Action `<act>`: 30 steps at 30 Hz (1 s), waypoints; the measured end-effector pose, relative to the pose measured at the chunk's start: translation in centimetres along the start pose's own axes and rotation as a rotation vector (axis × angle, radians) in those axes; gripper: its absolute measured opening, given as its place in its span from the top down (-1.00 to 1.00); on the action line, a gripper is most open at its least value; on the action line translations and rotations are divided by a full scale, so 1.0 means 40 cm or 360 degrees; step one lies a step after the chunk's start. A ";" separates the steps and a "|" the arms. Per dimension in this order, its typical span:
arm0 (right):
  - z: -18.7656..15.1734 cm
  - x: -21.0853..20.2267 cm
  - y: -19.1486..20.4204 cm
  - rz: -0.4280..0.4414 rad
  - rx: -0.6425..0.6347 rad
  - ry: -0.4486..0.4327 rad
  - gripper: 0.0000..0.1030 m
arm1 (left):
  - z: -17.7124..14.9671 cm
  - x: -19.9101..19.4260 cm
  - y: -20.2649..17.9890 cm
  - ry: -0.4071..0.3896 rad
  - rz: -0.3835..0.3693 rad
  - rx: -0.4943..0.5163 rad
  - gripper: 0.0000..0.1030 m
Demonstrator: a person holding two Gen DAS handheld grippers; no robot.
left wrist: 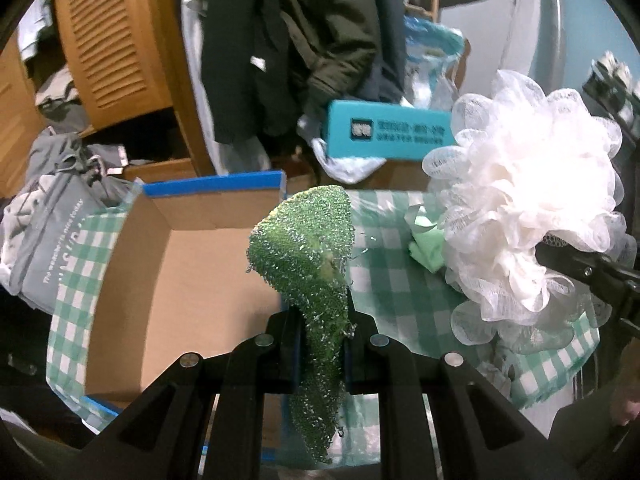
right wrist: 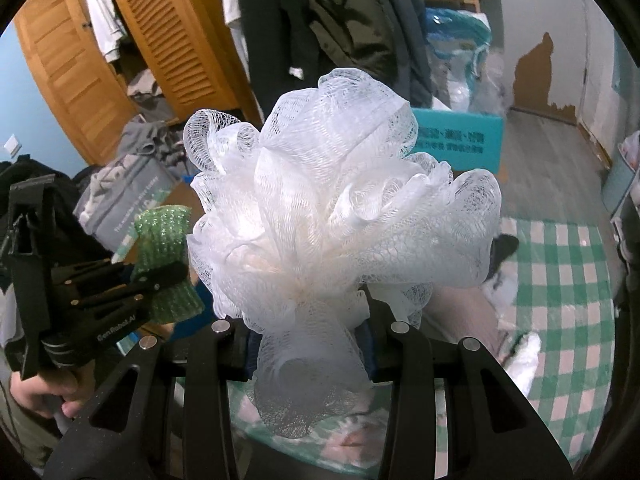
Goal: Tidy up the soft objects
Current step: 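Carry the puffer and pouch over the cardboard box with both tools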
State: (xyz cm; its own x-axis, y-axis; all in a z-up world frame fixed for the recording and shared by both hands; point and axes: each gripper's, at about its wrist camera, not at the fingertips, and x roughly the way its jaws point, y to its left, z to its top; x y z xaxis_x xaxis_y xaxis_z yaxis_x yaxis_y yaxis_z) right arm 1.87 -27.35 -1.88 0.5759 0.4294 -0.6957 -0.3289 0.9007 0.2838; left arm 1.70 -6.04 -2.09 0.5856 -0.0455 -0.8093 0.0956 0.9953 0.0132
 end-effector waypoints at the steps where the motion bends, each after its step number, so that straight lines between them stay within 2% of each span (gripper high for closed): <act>1: 0.008 0.002 0.010 0.0009 -0.0008 -0.0008 0.28 | 0.004 -0.006 0.016 -0.0013 0.0006 -0.0020 0.72; 16: 0.097 0.059 0.189 0.0128 -0.0145 -0.0019 0.28 | -0.013 -0.014 0.201 -0.0041 0.0116 -0.0177 0.72; 30: 0.136 0.205 0.348 0.0200 -0.0238 0.0094 0.28 | -0.046 0.001 0.353 -0.0025 0.0212 -0.0327 0.72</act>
State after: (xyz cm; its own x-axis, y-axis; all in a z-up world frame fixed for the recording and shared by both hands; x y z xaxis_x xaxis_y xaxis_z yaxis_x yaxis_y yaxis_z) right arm 6.09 -10.95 -0.05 0.4796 0.5293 -0.6999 -0.5053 0.8187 0.2729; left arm 1.59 8.16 -3.03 0.5948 0.0876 -0.7991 -0.1481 0.9890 -0.0018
